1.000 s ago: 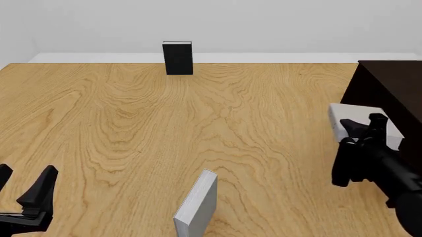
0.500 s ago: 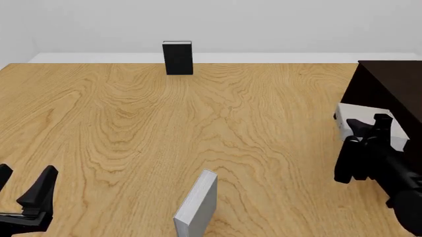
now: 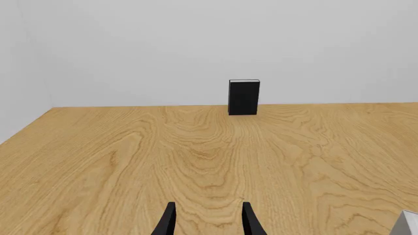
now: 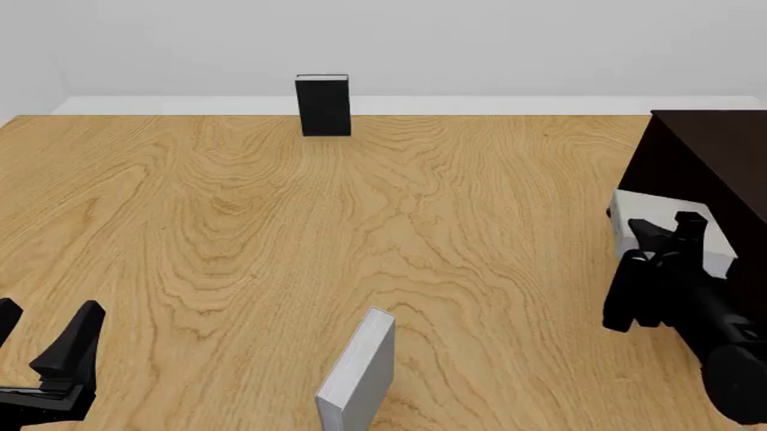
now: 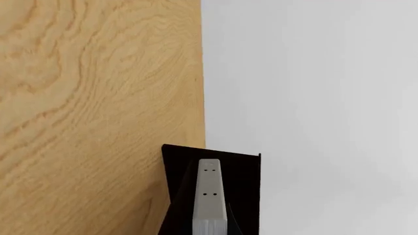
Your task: Pick up the book on the right and place it on the cabinet shelf.
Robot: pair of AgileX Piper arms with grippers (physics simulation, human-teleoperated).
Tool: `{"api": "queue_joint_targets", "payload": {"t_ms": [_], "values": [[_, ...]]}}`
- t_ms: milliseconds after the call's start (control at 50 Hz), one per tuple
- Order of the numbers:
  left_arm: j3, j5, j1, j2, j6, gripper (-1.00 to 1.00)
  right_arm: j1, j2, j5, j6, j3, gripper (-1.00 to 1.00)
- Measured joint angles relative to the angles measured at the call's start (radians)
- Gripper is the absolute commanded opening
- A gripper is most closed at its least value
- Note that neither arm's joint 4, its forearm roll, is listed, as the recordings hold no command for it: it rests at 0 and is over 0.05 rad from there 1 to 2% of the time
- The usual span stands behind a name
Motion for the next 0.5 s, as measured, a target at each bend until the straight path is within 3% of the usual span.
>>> {"api": "queue_joint_targets", "payload": {"t_ms": [500], "values": [[0.0,0.004,0.0,-0.004,0.0,1.0,-0.059,0.111,-0.075,0.016,-0.028,-1.0]]}}
